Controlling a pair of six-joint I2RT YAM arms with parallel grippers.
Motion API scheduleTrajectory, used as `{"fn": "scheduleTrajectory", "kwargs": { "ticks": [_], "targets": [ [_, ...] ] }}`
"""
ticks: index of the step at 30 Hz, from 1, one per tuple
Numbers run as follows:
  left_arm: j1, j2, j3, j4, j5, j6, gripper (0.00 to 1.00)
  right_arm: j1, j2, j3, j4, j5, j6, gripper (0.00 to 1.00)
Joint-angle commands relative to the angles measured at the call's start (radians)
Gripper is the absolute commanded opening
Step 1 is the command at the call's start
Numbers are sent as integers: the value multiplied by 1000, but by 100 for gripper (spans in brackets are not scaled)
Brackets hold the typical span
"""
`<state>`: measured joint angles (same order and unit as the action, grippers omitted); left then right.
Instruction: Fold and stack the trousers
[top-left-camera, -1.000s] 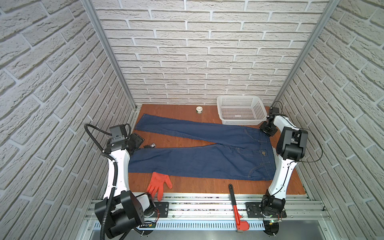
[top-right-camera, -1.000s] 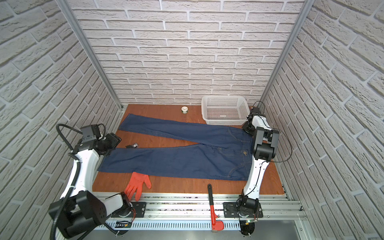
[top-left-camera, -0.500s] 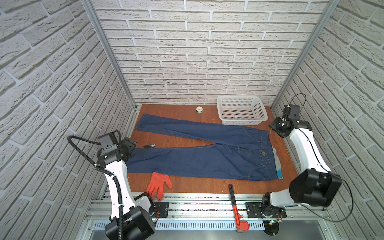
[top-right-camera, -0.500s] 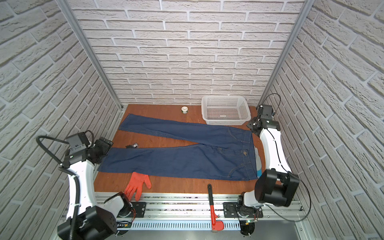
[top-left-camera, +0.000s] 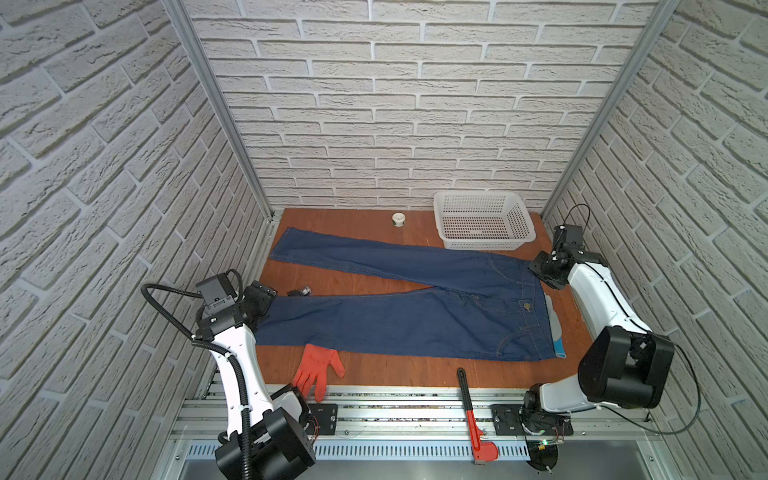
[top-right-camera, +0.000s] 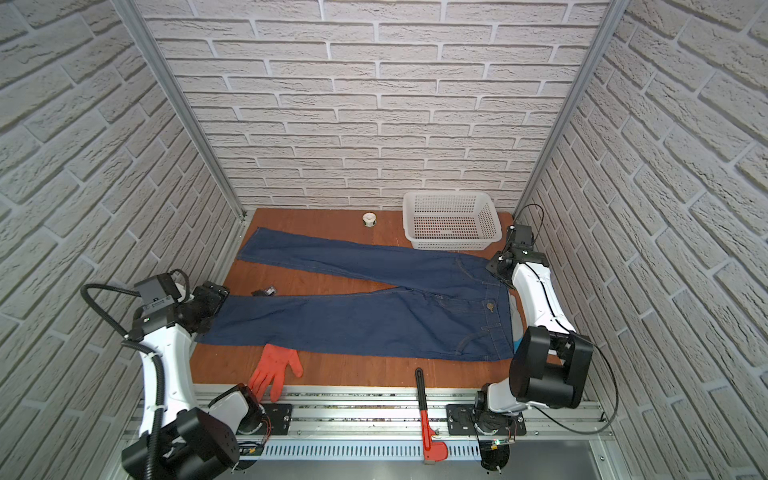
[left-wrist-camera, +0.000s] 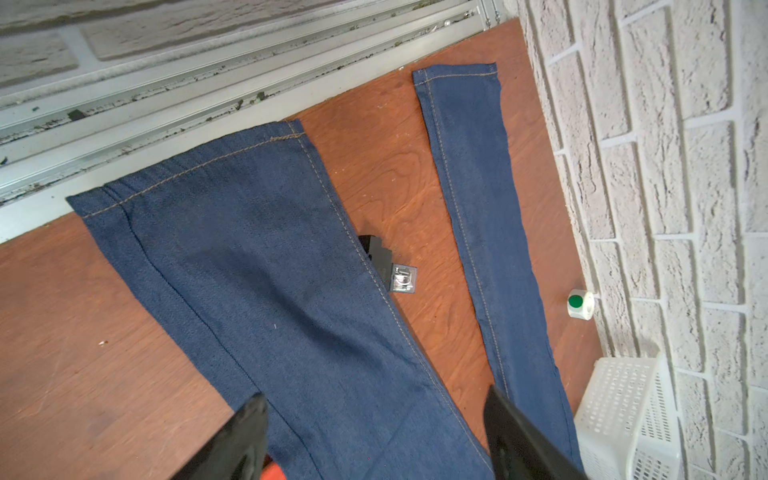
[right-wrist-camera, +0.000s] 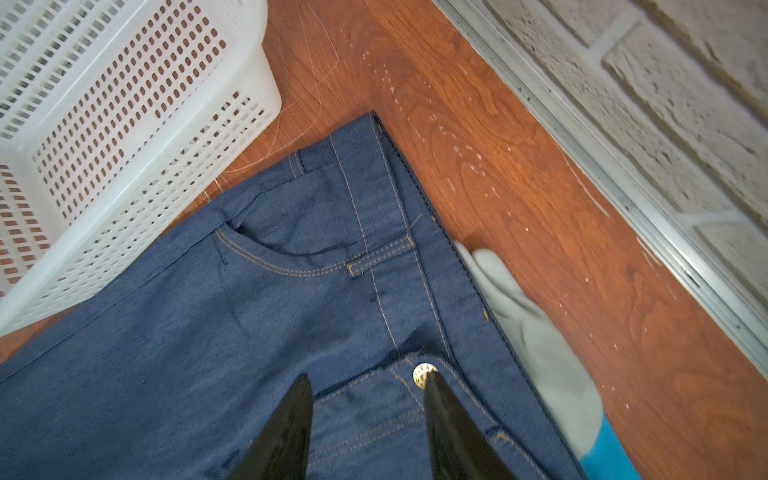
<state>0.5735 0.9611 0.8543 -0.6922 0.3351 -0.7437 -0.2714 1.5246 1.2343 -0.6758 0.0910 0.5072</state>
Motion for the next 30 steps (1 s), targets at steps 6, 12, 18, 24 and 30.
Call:
{"fn": "scheduleTrajectory", "kwargs": {
  "ticks": [6,12,18,24,30],
  "targets": [
    [-11,9,36,41,24,32,81,-63,226,134,187,-67,-64,44],
    [-28,64,65,83,28,32,81,-85,395,237,208,-100,-52,43],
    [-67,109,81,117,9,33,81,-99,516,306,231,-100,-42,43],
    [-93,138,88,138,-8,28,81,-112,576,353,213,-104,-29,44],
    [-113,151,88,152,-20,18,82,-127,584,348,221,-89,-33,49]
  ]
}}
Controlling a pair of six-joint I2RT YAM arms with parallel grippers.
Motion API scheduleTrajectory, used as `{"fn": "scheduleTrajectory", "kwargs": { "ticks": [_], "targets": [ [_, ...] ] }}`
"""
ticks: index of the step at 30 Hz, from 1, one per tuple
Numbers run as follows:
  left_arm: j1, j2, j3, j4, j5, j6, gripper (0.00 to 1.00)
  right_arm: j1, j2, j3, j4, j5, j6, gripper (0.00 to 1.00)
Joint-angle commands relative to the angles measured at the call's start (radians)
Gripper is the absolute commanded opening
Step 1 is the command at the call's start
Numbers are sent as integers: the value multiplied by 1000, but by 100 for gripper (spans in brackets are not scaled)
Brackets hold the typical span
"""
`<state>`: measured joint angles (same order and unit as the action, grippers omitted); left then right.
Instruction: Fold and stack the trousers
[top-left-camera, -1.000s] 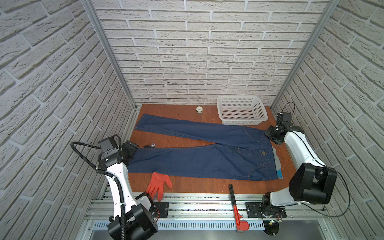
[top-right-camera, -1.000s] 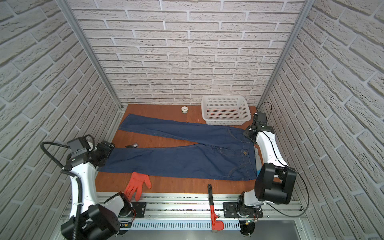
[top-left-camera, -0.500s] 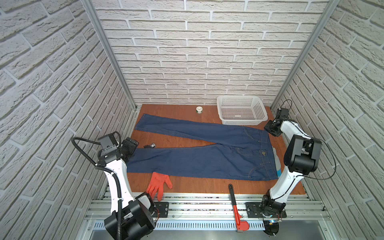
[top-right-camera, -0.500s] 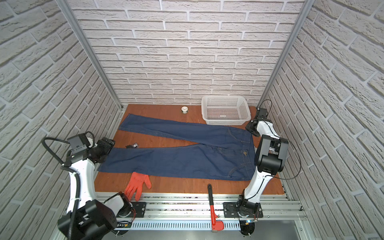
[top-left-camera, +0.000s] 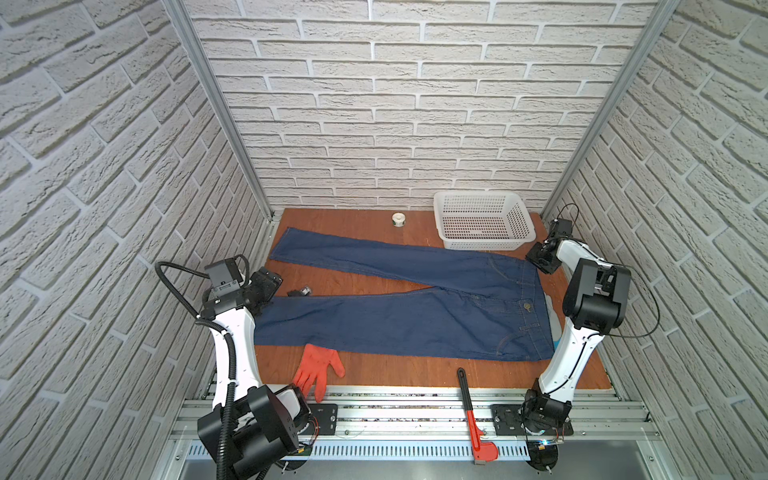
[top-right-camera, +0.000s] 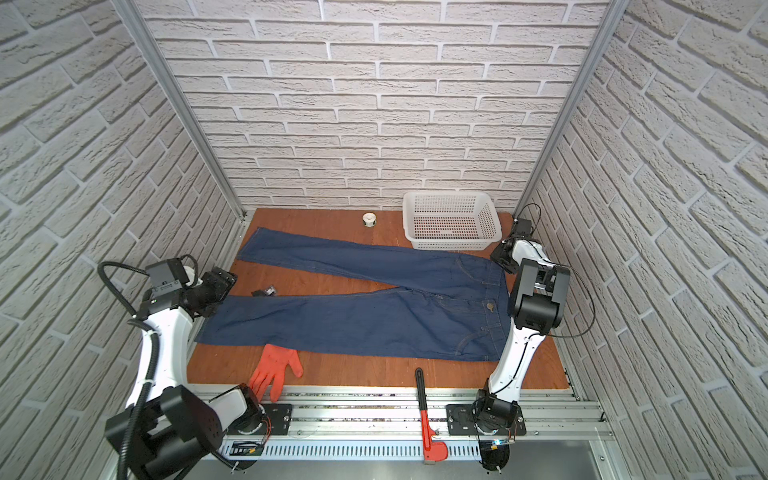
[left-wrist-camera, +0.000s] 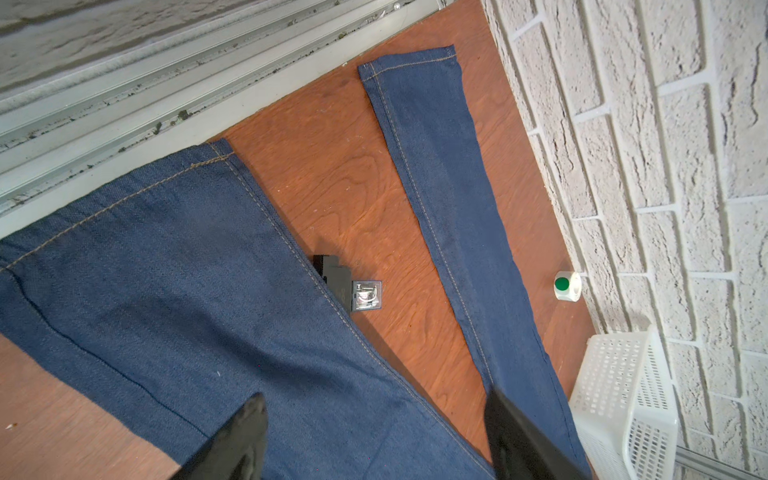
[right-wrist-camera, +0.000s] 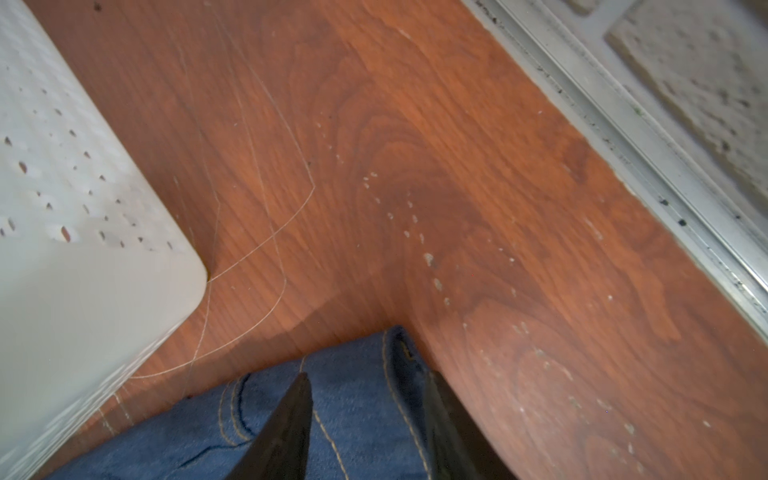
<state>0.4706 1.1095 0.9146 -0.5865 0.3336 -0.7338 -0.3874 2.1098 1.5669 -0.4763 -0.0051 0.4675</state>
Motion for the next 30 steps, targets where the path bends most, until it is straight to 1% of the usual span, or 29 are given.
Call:
{"fn": "scheduleTrajectory", "kwargs": {
  "ticks": [1,4,10,14,18,21,23,24,30],
  "targets": [
    [-13,5,30,47,-20,10,82,-13,5,20,21,5,5,50],
    [-21,6,32,48,-29,7,82,-24,27,39,22,-22,-1,49],
    [-30,2,33,45,-38,2,82,-25,76,74,17,-124,-10,43],
    [-32,1,38,40,-41,2,82,-25,81,73,18,-136,-10,39],
    [-33,-2,40,40,-41,2,82,-26,66,55,32,-155,-9,28],
    [-33,-2,36,40,-42,2,82,-26,55,47,33,-162,-9,15],
    [-33,0,37,40,-43,5,82,-25,42,38,31,-161,-9,8],
    [-33,1,36,38,-44,7,82,-26,24,25,35,-155,-7,6],
    [-34,32,46,53,-44,13,82,-25,-141,-101,57,-98,10,6]
  ]
}}
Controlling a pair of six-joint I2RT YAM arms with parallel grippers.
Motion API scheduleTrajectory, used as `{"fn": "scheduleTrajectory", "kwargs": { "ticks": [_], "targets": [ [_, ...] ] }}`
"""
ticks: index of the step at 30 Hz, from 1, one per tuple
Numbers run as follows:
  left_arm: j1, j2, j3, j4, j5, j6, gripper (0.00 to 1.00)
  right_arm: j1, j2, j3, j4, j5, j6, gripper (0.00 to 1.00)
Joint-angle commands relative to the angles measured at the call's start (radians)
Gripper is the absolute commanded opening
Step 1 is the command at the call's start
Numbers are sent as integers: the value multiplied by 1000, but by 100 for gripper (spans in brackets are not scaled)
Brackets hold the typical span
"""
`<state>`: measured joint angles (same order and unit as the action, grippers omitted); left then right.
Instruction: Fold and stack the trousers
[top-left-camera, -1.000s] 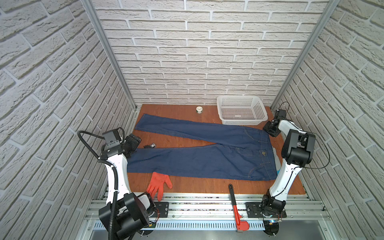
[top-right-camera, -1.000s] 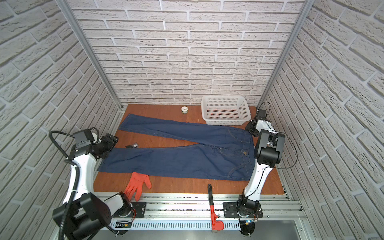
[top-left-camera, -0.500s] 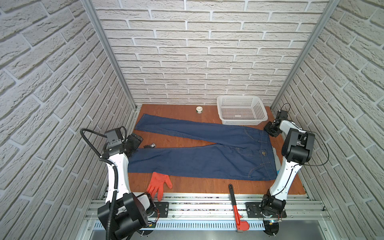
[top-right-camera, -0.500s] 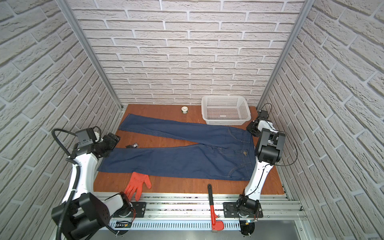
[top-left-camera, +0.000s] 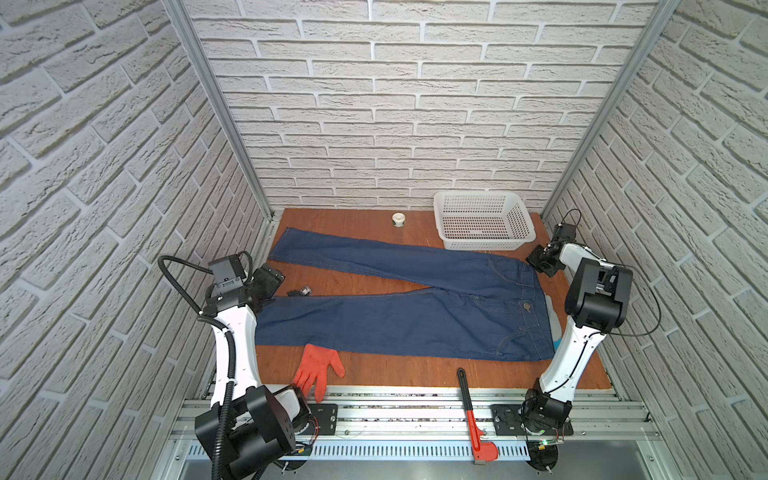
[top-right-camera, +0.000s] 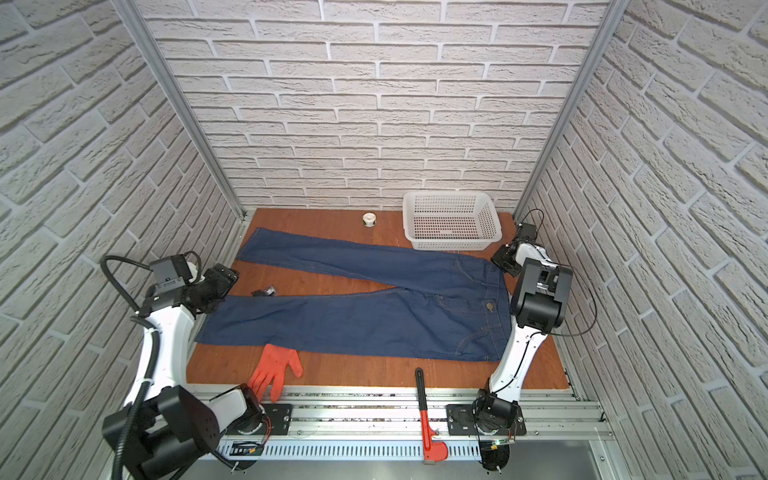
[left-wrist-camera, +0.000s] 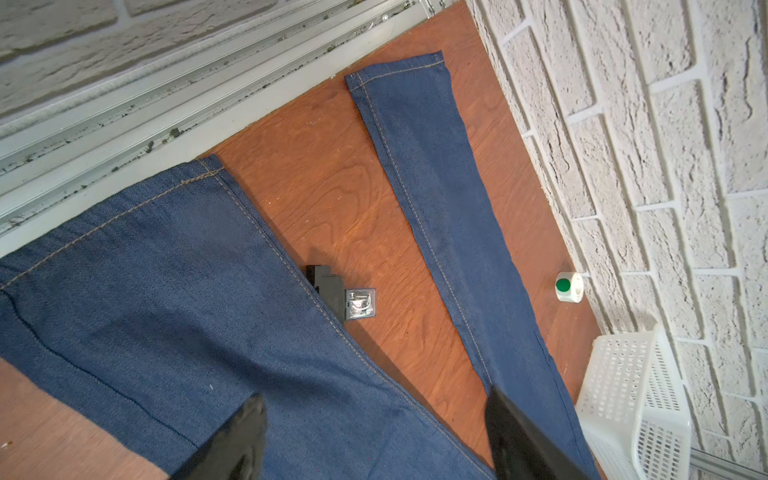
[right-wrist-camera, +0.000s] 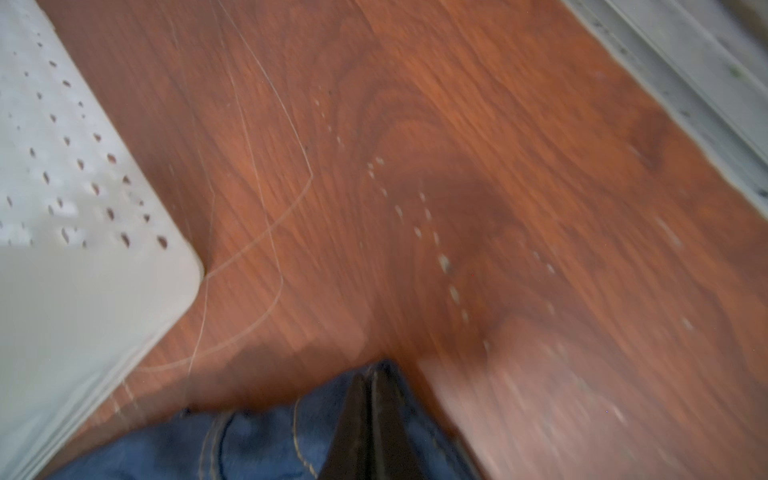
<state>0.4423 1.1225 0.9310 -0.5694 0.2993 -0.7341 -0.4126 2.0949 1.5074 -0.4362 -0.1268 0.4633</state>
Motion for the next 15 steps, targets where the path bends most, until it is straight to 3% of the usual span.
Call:
{"fn": "scheduleTrajectory", "kwargs": {
  "ticks": [1,7,15],
  "targets": [
    [-7,29,29,46,-8,11,81,1,-174,-78,26,27,25,6],
    [-11,133,66,109,9,1,80,12,-381,-280,69,54,37,6],
    [-30,326,256,151,51,-8,79,18,-502,-365,24,24,3,5]
  ]
}}
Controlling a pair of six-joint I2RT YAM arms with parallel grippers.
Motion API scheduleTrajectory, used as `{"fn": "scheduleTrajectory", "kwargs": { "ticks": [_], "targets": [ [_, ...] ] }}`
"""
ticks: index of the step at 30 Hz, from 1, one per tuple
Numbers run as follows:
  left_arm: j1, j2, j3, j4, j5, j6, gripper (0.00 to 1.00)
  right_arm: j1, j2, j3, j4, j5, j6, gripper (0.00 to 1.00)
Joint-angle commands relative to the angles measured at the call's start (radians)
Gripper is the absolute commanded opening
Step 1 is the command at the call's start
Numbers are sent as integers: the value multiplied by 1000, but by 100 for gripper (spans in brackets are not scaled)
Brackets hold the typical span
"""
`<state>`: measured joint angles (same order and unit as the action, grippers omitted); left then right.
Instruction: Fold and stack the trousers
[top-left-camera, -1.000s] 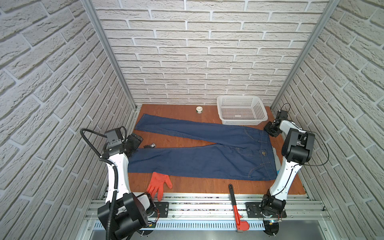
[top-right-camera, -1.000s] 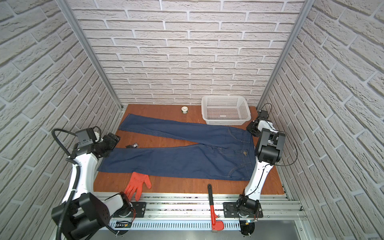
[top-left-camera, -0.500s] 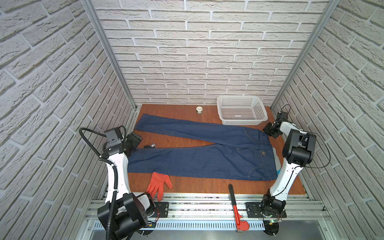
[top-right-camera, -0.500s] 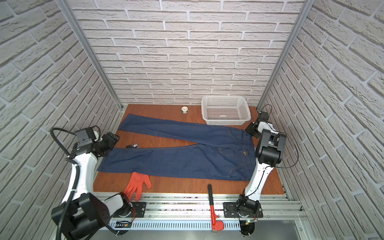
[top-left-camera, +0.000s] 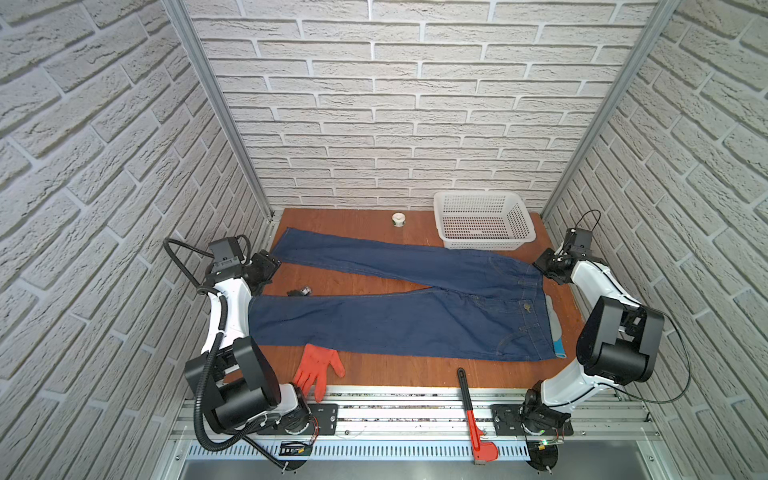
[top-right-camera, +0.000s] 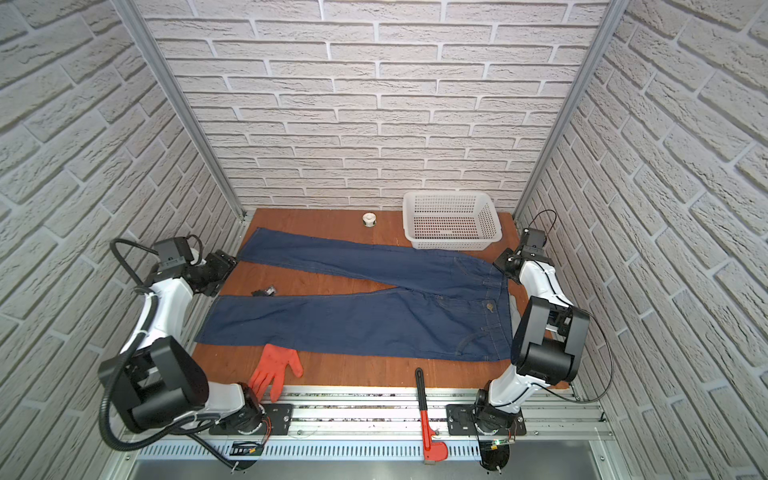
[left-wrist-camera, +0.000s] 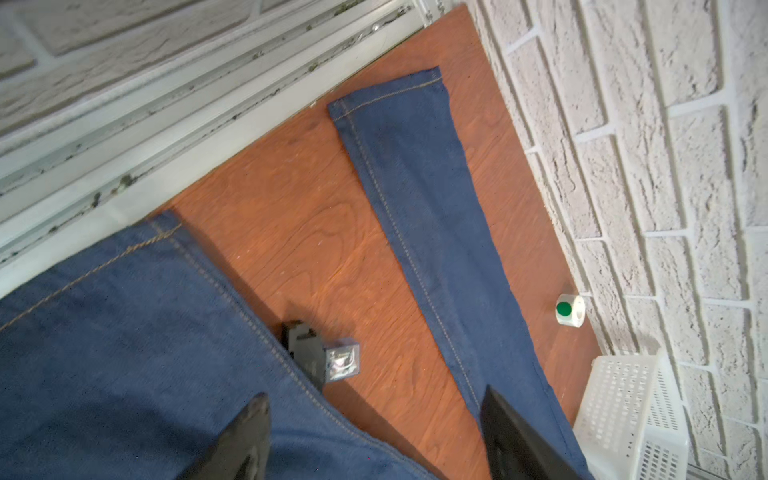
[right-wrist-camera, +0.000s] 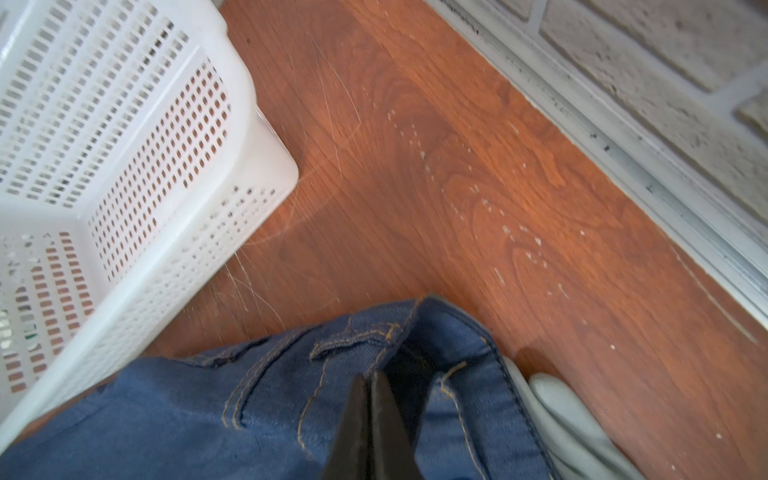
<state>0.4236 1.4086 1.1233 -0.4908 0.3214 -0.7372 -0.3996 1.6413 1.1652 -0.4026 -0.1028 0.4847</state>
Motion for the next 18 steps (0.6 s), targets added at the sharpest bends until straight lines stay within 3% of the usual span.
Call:
{"fn": "scheduleTrajectory", "kwargs": {
  "ticks": [1,11,18],
  "targets": [
    [-17,72,95,69,28,-7,79,6,-60,-29,-14,0,-21,6],
    [-92,493,580,-131,12,99,80,52,-160,-78,-46,10,-34,6],
    [-122,844,969,-256,6,157,73,77,-179,-111,-28,12,-8,6]
  ]
}}
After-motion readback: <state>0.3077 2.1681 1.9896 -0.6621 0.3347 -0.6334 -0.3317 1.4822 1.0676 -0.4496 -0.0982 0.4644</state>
